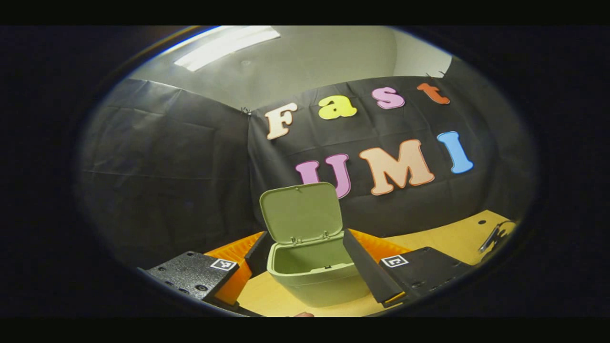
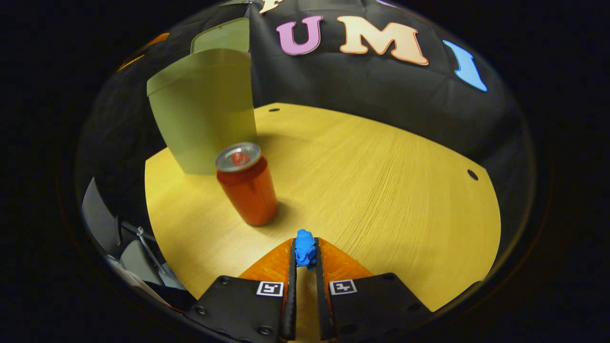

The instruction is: Press the lid of the desktop garbage bin to open it, pick up the crumpled paper on the desktop and throw it into the bin, then pick up the pop can on the desktop and drop it into the bin, and finally close the garbage bin lid.

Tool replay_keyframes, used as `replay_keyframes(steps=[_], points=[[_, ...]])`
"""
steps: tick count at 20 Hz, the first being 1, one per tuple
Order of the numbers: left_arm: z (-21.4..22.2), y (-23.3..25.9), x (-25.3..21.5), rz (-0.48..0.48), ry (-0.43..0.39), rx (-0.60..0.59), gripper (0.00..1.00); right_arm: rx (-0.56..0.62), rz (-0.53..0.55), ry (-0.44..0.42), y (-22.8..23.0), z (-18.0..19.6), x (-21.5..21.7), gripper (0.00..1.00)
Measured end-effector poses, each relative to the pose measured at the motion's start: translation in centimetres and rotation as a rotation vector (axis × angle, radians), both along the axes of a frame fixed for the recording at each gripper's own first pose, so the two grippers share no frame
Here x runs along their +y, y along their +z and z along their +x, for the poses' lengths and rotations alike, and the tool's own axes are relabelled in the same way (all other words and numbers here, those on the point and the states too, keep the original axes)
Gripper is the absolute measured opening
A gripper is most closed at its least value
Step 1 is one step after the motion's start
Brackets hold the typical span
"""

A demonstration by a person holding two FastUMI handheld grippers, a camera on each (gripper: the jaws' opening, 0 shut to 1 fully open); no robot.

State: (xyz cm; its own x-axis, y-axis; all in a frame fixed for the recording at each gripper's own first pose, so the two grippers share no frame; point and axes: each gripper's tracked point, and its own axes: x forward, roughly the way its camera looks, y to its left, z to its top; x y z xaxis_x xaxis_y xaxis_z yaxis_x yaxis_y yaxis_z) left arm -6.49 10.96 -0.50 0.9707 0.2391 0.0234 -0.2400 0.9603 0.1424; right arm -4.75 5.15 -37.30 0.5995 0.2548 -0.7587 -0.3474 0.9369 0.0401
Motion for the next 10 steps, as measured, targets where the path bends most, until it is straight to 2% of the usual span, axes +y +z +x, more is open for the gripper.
replay_keyframes(steps=[9, 10], points=[[0.0, -1.1, 2.9, -0.038, -0.003, 0.015, 0.94, -0.382, 0.096, -0.041, 15.5, 9.1, 4.3, 0.21], [-0.1, -1.2, 3.6, -0.041, 0.003, 0.014, 0.94, -0.418, 0.101, -0.033, 17.1, 10.0, 5.1, 0.24]])
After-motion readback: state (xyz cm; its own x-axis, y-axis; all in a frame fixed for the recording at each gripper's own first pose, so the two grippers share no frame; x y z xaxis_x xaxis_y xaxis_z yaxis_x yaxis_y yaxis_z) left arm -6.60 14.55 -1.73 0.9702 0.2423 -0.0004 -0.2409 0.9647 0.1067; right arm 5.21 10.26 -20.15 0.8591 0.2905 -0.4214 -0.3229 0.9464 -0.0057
